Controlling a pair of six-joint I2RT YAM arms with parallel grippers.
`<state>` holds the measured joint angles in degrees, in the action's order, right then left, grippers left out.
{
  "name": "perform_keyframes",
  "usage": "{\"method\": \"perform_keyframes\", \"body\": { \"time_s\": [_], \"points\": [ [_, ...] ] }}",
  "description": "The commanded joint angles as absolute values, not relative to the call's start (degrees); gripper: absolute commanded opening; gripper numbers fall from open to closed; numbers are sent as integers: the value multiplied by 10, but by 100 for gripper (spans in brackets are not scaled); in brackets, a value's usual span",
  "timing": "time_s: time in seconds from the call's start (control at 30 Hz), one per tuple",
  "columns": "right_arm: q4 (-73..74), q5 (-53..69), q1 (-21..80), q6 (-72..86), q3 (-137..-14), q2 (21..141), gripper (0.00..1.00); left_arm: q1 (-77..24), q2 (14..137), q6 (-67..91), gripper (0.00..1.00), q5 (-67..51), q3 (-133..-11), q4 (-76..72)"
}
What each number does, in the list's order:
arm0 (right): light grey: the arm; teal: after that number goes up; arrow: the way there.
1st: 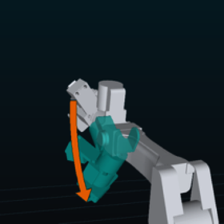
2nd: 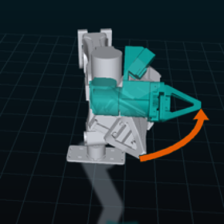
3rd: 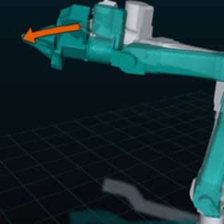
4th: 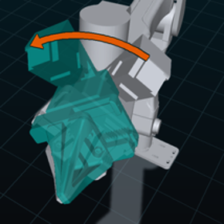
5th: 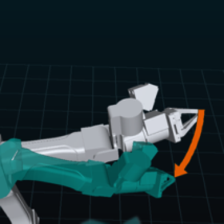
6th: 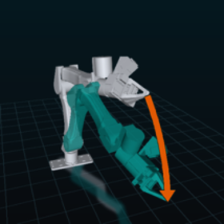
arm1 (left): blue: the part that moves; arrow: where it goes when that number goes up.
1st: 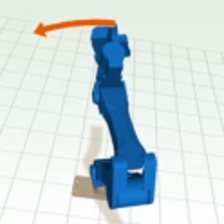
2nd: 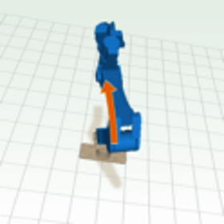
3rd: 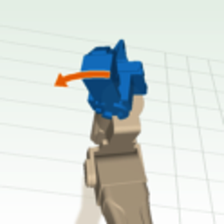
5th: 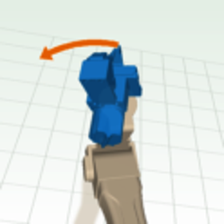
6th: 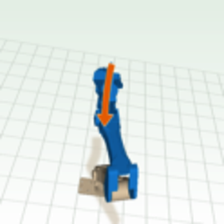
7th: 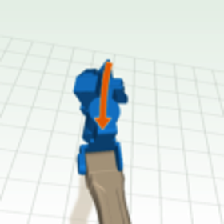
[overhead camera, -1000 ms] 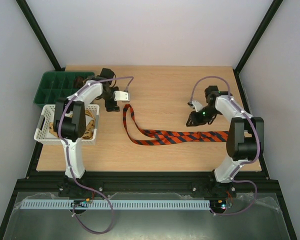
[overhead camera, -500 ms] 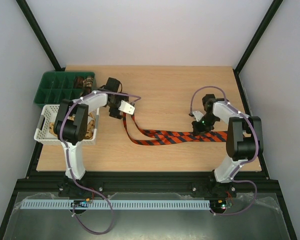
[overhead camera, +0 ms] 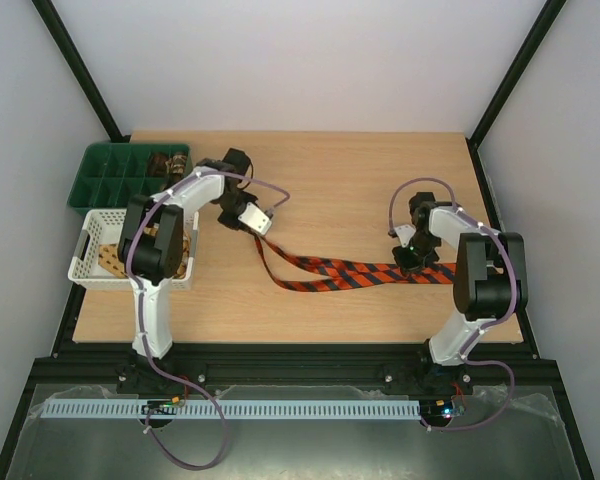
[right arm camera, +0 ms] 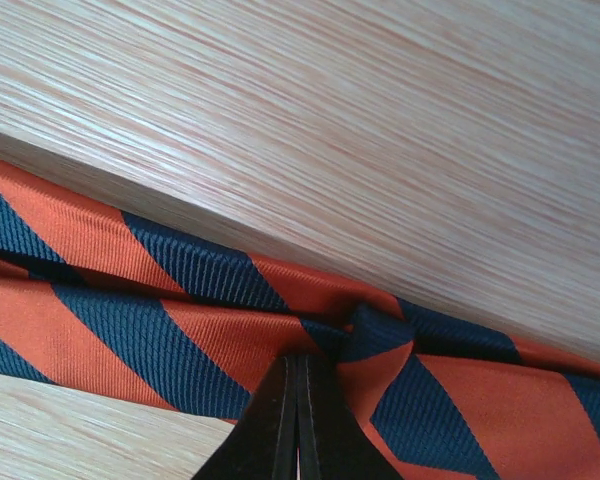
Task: Roll the ties
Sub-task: Smooth out the tie at the center of the board.
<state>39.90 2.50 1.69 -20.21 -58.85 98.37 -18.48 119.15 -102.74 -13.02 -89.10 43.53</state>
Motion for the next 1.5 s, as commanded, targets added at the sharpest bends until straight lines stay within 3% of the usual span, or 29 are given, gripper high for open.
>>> {"method": "perform_keyframes", "body": {
  "time_s": [0.0, 0.17, 0.4, 0.63, 0.77, 0.93, 1.1, 1.23, 1.37, 1.47],
  "points": [
    [406, -11, -4, -204, -567, 989, 1, -171, 1215, -962, 25, -125, -981, 642],
    [399, -20, -22, -208, -557, 993, 1, -169, 1194, -880, 2, -114, -980, 745],
    [391, -40, -58, -219, -565, 1014, 1, -143, 1152, -832, 2, -54, -863, 744],
    [431, 40, -57, -216, -607, 1032, 1, -119, 1287, -670, 3, -119, -960, 742],
    [448, 62, -55, -224, -627, 1029, 1, -106, 1345, -607, 11, -152, -1027, 742],
    [478, 79, -56, -243, -665, 1004, 4, -88, 1359, -577, 28, -143, -1022, 743],
    [520, 116, -67, -254, -730, 968, 21, -65, 1295, -583, 61, -189, -1023, 739],
    [553, 141, -82, -264, -748, 950, 35, -59, 1208, -573, 97, -230, -1024, 701],
    [582, 169, -133, -264, -749, 960, 40, -58, 1093, -527, 99, -267, -979, 575],
    [584, 170, -170, -249, -742, 979, 43, -62, 999, -447, 99, -288, -880, 417]
  ]
}}
